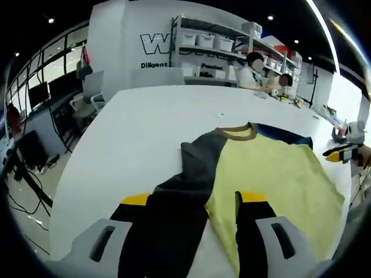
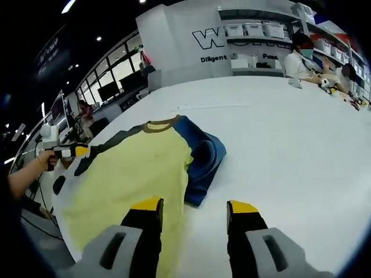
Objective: Fold the garment on the visible template until the final outline fits inside the template.
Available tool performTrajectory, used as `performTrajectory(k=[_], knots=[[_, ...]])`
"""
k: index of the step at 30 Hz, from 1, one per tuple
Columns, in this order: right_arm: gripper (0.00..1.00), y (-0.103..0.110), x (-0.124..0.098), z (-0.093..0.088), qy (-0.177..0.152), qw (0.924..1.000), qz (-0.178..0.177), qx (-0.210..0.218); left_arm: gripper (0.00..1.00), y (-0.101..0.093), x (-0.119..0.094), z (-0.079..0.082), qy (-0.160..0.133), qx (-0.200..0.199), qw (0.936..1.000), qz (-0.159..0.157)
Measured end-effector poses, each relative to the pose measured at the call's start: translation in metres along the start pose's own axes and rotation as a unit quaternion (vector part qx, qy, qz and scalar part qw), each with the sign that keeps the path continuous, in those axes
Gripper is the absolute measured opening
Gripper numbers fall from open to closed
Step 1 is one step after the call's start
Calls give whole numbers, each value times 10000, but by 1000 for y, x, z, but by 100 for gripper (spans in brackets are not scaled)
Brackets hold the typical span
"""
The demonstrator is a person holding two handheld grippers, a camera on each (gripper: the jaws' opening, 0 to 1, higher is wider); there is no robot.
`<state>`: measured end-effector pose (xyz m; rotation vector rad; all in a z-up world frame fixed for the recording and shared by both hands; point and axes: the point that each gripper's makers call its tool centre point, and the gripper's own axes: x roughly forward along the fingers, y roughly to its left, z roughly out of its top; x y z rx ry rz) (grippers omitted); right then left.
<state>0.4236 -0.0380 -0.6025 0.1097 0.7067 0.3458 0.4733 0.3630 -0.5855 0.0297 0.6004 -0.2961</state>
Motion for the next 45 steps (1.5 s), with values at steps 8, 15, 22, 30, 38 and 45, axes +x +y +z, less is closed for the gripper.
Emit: performTrajectory(k=[8, 15, 22, 30, 38, 45], knots=[[30, -12, 19, 3, 157, 9996, -157, -146, 87, -26, -14, -6, -35, 167, 9995, -277], [26, -10, 32, 0, 340, 9973, -59, -651, 99, -42, -27, -13, -56, 53, 9988, -479], [6, -4, 41, -10, 616, 9890, 74, -1346, 97, -57, -48, -9, -180, -10, 9982, -573], [0, -8, 42, -13, 601, 9880, -42, -1420, 94, -58, -56, 0, -378, -45, 9976, -570], [0, -41, 20, 18, 494, 9799, -698, -1801, 94, -80, -66, 5, -527, -162, 9925, -1094], [0, -91, -10, 55, 191, 9726, -1592, -1685, 90, -86, -70, 4, -517, -112, 9914, -1194]])
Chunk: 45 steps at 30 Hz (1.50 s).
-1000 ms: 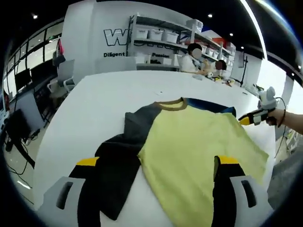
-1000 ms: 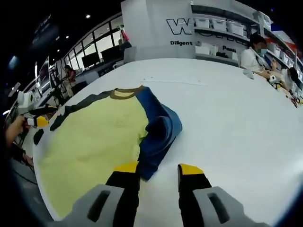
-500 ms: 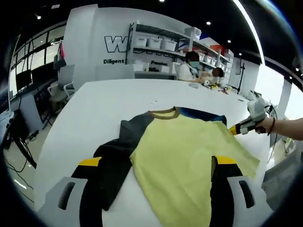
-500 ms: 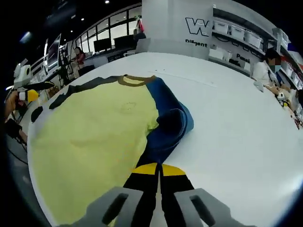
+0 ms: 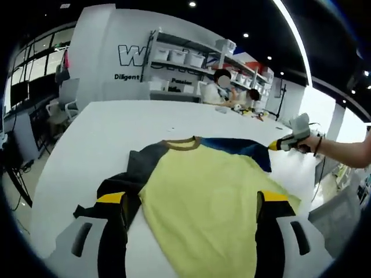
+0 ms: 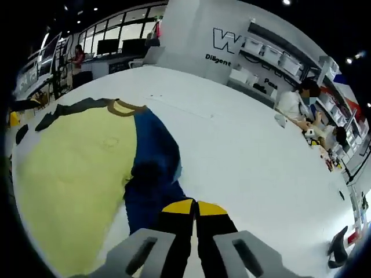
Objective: Fold the garment on the visible template until the final outline fits inside the template.
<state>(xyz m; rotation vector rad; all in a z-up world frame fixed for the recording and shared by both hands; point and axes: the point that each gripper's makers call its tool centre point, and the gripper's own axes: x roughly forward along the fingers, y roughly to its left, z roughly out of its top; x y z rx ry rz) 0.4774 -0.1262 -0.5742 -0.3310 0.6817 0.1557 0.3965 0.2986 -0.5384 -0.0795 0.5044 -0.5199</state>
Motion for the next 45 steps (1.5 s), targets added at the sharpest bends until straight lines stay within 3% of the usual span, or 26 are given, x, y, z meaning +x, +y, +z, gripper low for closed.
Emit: performTrajectory(k=[5, 10, 14, 19, 20, 24, 27, 30, 35, 38, 39, 42, 45], knots=[[0, -32, -4, 7, -59, 9997, -250, 25, 90, -4, -1, 3, -82, -52, 9999, -90], [0, -66, 12, 11, -29, 9989, -465, 33, 90, -7, -2, 1, -18, 21, 9999, -147], [0, -79, 28, 16, 5, 9989, -457, -133, 89, -10, -3, 1, 4, 67, 9998, -205], [0, -80, 42, 26, -203, 9990, -183, 360, 89, -7, -3, 0, 75, 87, 9998, -133], [0, -82, 43, 25, -168, 9983, -218, 513, 88, -7, -3, 0, 74, 89, 9998, -133], [19, -86, 45, 14, -47, 9964, -235, 818, 89, -7, -4, 3, 40, 113, 9999, -114], [25, -80, 45, 0, 55, 9951, -135, 982, 89, -7, -4, 8, -55, 86, 9999, -97], [26, -76, 44, -21, 314, 9925, -147, 1170, 91, -8, -5, 11, -109, 124, 9998, -79], [26, -67, 43, -53, 672, 9805, -156, 1838, 99, -3, -9, 11, 27, 324, 9994, 155], [27, -61, 41, -62, 699, 9709, -177, 2283, 99, -2, -13, 13, 66, 365, 9991, 201], [27, -61, 43, -60, 607, 9711, -152, 2304, 99, -2, -14, 13, 67, 360, 9991, 199], [21, -60, 46, -57, 498, 9706, -150, 2349, 98, -2, -19, 14, 17, 326, 9993, 207], [6, -60, 50, -61, 599, 9691, -242, 2380, 97, 0, -21, 14, -48, 262, 9994, 234]])
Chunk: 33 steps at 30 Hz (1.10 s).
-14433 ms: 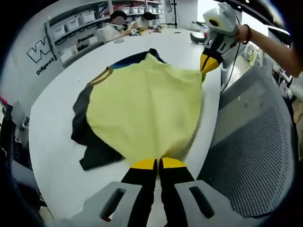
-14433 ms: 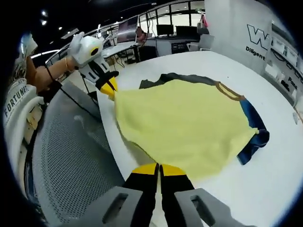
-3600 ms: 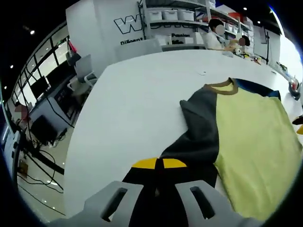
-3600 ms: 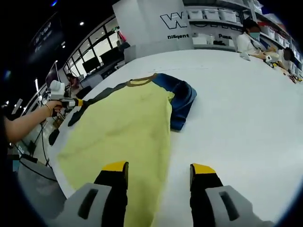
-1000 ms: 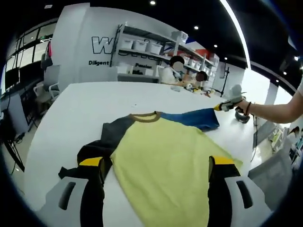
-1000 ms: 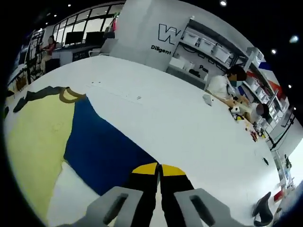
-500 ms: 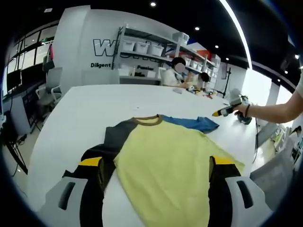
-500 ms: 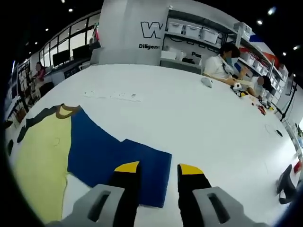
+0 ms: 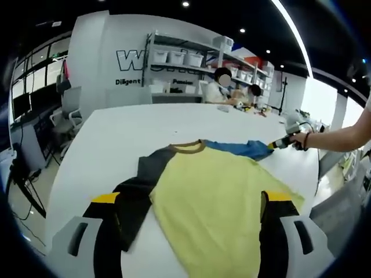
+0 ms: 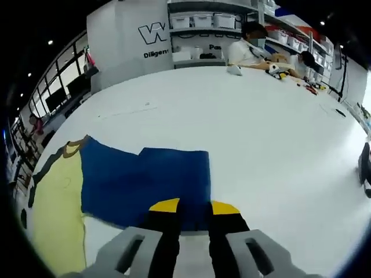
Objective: Fold the garment on the visible template until the final outline fits inside the template.
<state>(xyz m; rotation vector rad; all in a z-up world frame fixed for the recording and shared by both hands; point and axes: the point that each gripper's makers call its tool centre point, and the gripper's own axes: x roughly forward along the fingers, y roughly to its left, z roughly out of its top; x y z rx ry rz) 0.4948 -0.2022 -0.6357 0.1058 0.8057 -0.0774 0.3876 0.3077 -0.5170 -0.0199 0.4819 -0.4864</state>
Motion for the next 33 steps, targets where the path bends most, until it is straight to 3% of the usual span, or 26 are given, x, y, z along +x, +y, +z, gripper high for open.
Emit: performTrajectory(k=[2, 11, 16, 21, 22, 25, 27, 28, 29, 30, 33], knots=[[0, -2, -1, -2, 4, 10000, -95, 22, 96, 2, 0, -1, 35, -2, 10000, 37], [0, -4, -14, -11, 30, 9997, -108, 238, 95, 3, -5, 2, -64, 31, 9999, 97], [0, -1, -19, -16, 91, 9998, -150, -69, 94, 3, -6, 1, -42, 51, 9999, 82], [0, -3, -18, -17, 104, 9998, -141, -22, 95, 0, -7, 1, -55, 71, 9999, 48], [1, -4, -18, -16, 76, 9999, -150, -22, 95, -2, -8, 1, -35, 91, 10000, 7], [18, -4, -21, -16, 63, 9999, -154, 36, 95, -2, -11, 1, -19, 86, 10000, -9], [25, -6, -18, -20, 113, 9996, -137, 223, 94, -1, -13, 0, -8, 72, 10000, -2], [24, -4, -16, -24, 168, 9994, -81, 290, 94, 0, -14, 0, -19, 68, 10000, 20], [22, -7, -14, -18, -46, 9997, -159, 171, 94, 0, -14, 0, -22, 66, 10000, 24], [19, -6, -14, -23, 106, 9996, -157, 231, 94, 1, -14, 0, -24, 59, 10000, 29], [4, -4, -9, -20, 56, 9995, -203, 214, 94, 2, -16, 0, -35, 59, 10000, 38]])
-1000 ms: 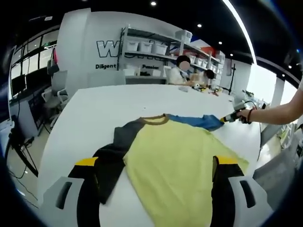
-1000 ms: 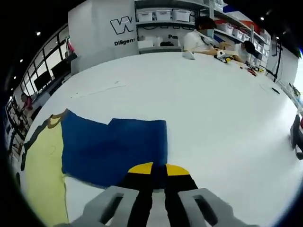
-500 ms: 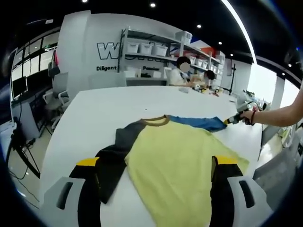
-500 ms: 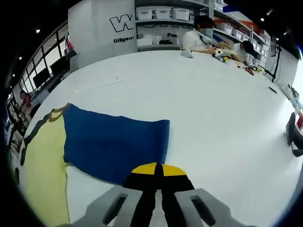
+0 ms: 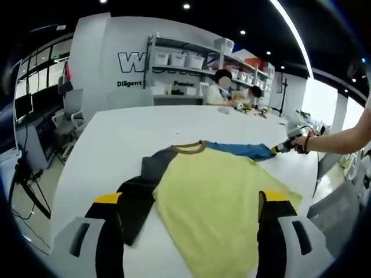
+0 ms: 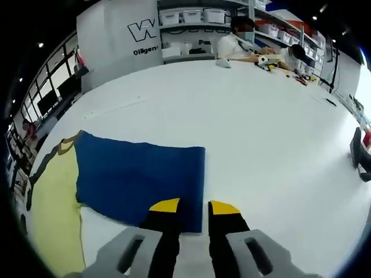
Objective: Fold the garment on the visible template until the final outline fits inside the template.
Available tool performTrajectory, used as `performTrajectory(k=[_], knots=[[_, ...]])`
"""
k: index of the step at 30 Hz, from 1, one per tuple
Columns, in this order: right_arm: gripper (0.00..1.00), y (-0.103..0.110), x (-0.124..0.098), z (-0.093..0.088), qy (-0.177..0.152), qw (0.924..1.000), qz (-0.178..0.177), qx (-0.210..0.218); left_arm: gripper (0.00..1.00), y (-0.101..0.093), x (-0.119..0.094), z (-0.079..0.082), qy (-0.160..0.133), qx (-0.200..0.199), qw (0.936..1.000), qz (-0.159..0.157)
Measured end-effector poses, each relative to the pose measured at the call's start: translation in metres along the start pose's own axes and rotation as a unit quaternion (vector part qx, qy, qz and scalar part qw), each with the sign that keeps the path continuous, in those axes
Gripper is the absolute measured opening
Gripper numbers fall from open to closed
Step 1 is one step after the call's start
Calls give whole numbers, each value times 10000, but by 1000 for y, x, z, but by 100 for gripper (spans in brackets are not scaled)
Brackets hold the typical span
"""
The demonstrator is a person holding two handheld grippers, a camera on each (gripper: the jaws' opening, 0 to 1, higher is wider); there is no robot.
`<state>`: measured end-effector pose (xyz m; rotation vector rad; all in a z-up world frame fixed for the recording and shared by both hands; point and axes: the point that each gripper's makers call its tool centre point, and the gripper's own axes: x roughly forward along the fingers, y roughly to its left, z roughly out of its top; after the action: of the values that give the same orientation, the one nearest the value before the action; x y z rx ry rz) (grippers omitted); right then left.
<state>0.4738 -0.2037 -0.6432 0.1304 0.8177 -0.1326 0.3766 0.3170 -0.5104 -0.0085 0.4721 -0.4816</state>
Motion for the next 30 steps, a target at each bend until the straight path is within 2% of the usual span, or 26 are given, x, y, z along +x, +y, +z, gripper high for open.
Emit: performTrajectory(k=[1, 3, 7, 14, 17, 19, 20, 24, 30], knots=[[0, 2, 3, 0, -8, 10000, 15, 23, 94, 0, 0, 1, -10, -6, 10000, 16], [0, 3, 8, 1, 10, 10000, -39, 84, 94, 2, -1, 2, -31, 1, 10000, 22], [0, 9, 3, 3, 13, 9997, -73, 247, 94, 5, -3, 4, -57, 67, 9999, 54], [0, 39, -15, 33, -299, 9995, 110, 43, 94, 2, -4, 2, 16, 160, 9998, -71], [0, 64, -21, 50, -509, 9981, 356, 31, 95, 0, -4, 1, 48, 182, 9997, -122], [0, 82, -23, 62, -533, 9972, 523, -17, 95, 0, -4, 1, 39, 197, 9997, -131], [0, 86, -24, 64, -540, 9969, 564, -48, 95, -1, -4, 2, 38, 201, 9997, -142], [0, 131, -31, 76, -603, 9938, 920, -152, 95, 0, -6, 4, 23, 247, 9996, -151], [0, 185, -42, 81, -643, 9886, 1286, -449, 94, -1, -10, 1, 124, 312, 9992, -206]])
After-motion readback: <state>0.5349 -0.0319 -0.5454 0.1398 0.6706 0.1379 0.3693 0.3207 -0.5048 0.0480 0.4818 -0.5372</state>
